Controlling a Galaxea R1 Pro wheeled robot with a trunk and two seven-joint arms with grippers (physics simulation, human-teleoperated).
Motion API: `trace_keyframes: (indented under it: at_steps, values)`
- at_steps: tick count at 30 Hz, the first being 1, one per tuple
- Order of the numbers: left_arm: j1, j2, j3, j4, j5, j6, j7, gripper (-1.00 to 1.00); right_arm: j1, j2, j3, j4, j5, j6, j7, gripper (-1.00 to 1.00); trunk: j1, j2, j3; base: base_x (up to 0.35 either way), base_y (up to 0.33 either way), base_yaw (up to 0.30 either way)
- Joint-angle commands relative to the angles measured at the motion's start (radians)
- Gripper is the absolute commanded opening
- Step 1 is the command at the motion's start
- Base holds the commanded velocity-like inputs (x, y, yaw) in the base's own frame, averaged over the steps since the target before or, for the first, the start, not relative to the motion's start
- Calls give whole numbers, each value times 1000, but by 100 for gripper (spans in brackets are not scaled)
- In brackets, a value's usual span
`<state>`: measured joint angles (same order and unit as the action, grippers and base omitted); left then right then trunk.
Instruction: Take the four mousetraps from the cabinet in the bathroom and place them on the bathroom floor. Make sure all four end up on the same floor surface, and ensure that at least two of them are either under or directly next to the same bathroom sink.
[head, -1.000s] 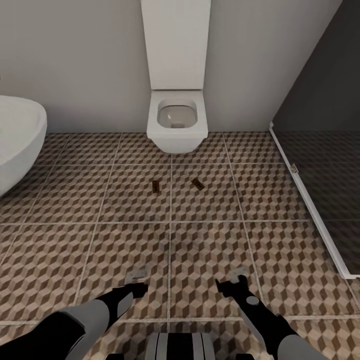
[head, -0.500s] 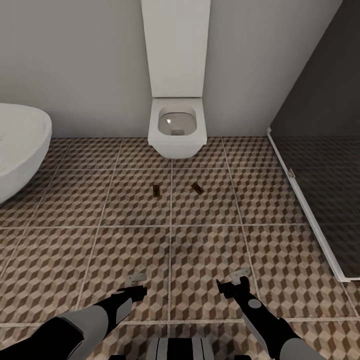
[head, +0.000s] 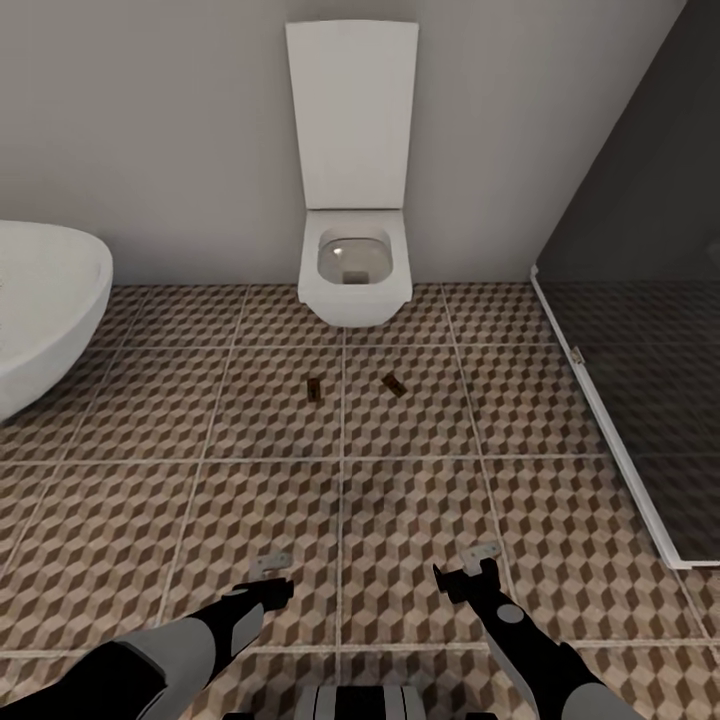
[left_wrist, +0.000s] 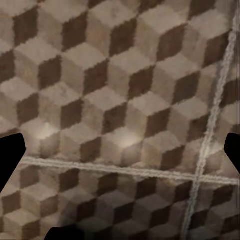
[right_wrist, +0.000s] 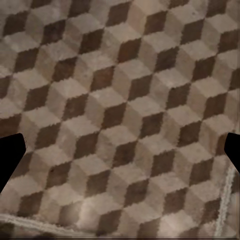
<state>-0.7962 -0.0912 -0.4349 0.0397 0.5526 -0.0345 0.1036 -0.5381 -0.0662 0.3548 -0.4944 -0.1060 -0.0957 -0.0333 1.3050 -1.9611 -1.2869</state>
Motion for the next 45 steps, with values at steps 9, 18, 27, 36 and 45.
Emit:
trace_keyframes:
  at_steps: [9, 18, 27, 36, 45]
  values:
    - [5, -1, -8, 3, 7, -4, 2, 100, 11, -1, 7, 0, -10, -4, -5, 100, -35, 63, 35, 0, 0, 0]
    - [18, 0, -8, 3, 6, -7, 2, 100, 16, -1, 8, 0, -9, -4, -6, 100, -69, 126, 72, 0, 0, 0]
    - [26, 17, -9, 3, 6, -29, 2, 100, 22, -1, 7, 8, -10, -29, -7, 100, -104, 189, 109, 0, 0, 0]
    - [50, 35, -8, 3, 6, -43, 2, 100, 36, -1, 7, 30, -12, -82, -7, 100, -138, 252, 145, 0, 0, 0]
    - [90, 47, -9, 3, 6, -115, 2, 100, 40, 0, 6, 50, -16, -117, -8, 100, -173, 315, 181, 0, 0, 0]
